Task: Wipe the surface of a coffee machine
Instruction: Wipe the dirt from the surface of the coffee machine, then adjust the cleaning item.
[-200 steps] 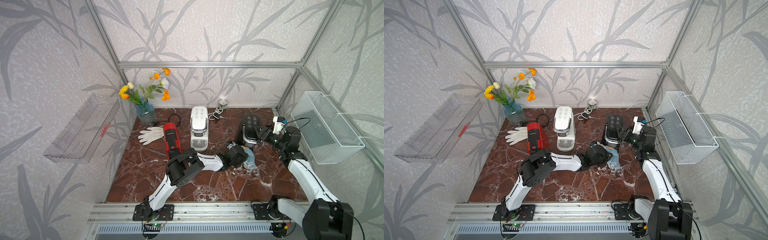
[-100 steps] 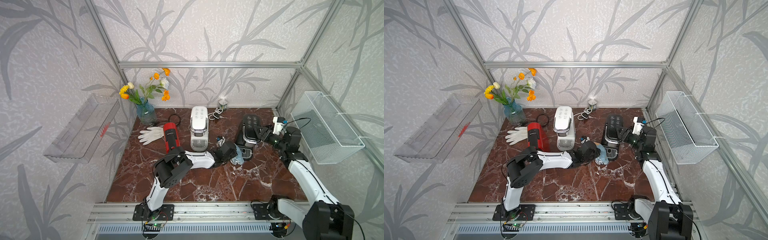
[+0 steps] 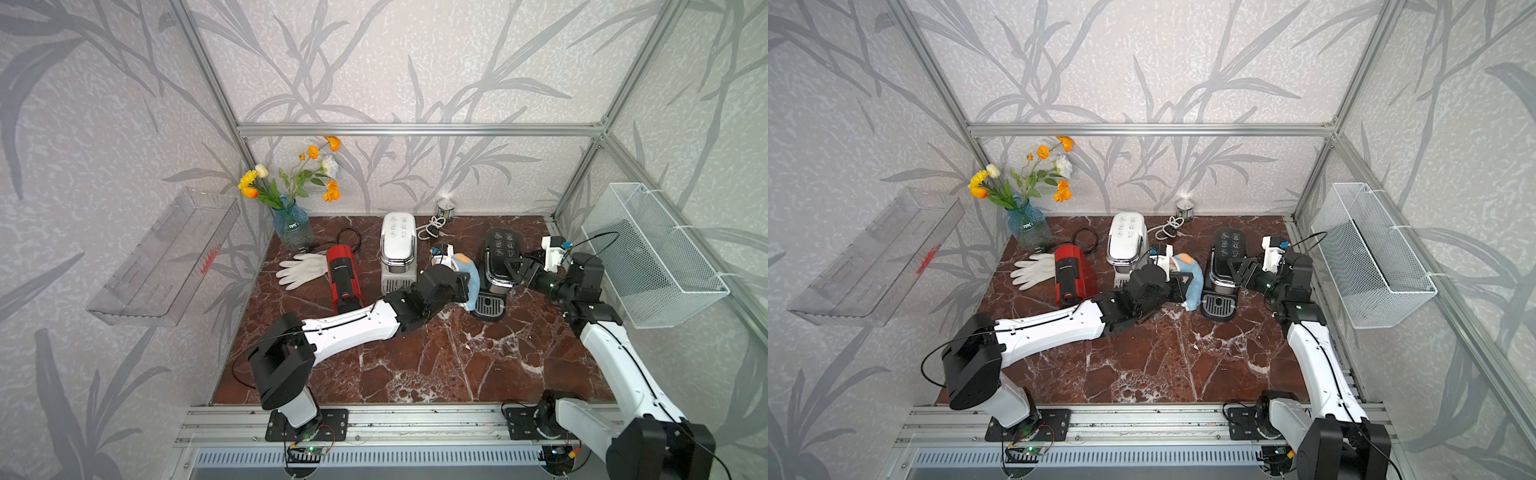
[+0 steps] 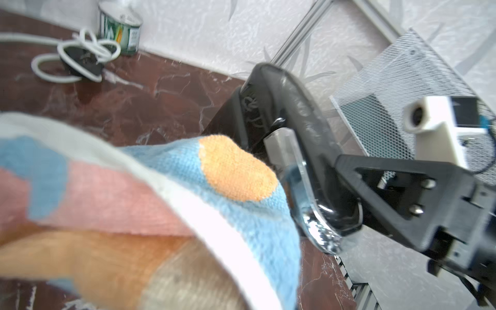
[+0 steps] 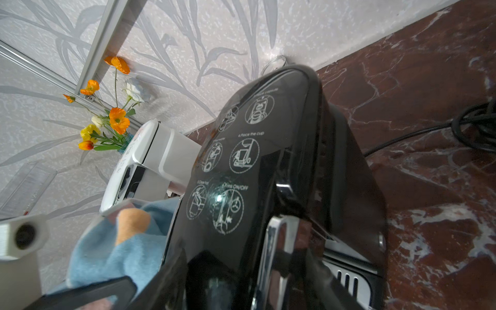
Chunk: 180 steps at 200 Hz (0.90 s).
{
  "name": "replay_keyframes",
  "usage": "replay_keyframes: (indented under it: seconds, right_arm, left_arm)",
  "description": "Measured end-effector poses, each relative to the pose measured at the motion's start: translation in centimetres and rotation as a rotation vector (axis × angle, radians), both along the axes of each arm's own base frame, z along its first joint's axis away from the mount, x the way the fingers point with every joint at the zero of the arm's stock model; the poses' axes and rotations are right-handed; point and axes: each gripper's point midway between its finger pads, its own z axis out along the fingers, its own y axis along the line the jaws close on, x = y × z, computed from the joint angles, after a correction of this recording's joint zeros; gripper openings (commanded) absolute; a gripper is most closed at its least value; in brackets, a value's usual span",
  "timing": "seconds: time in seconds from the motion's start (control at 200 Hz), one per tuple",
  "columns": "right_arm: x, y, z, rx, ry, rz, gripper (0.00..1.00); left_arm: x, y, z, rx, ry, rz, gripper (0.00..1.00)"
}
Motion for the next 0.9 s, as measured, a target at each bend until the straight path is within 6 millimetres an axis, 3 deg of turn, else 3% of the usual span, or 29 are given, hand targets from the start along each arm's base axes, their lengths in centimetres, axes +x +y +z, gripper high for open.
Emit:
replay_keyframes:
  seconds: [0.165,0.315,0.495,0.675,0.775,0.9]
  right_arm:
    - [-0.6,0.5,0.5,0.003,0.022,0.033,0.74]
    - [-0.8,0.9,1.5,0.016,0.015,0.055,0.81]
    - [-0.6,1.3,5.0,0.009,-0.078,0.086,0.84]
    - [-1.1,2.1,9.0,-0.007,-0.172,0.130,0.85]
    - [-2.1,4.2,11.0,0.009,-0.225,0.210,0.85]
    - [-4.3,9.5,12.2,0.044,-0.268,0.396,0.86]
  left_arm:
    - [-0.7,1.2,2.9,0.033,-0.064,-0.108,0.00]
    - [0.3,3.2,4.8,0.030,-0.059,-0.175,0.00]
    - [1.3,6.0,6.7,0.015,-0.046,-0.220,0.00]
    - [1.6,7.2,9.2,-0.060,-0.021,-0.296,0.00]
    - [1.5,7.5,10.0,-0.117,0.005,-0.338,0.00]
    - [1.1,7.5,10.9,-0.182,0.037,-0.382,0.00]
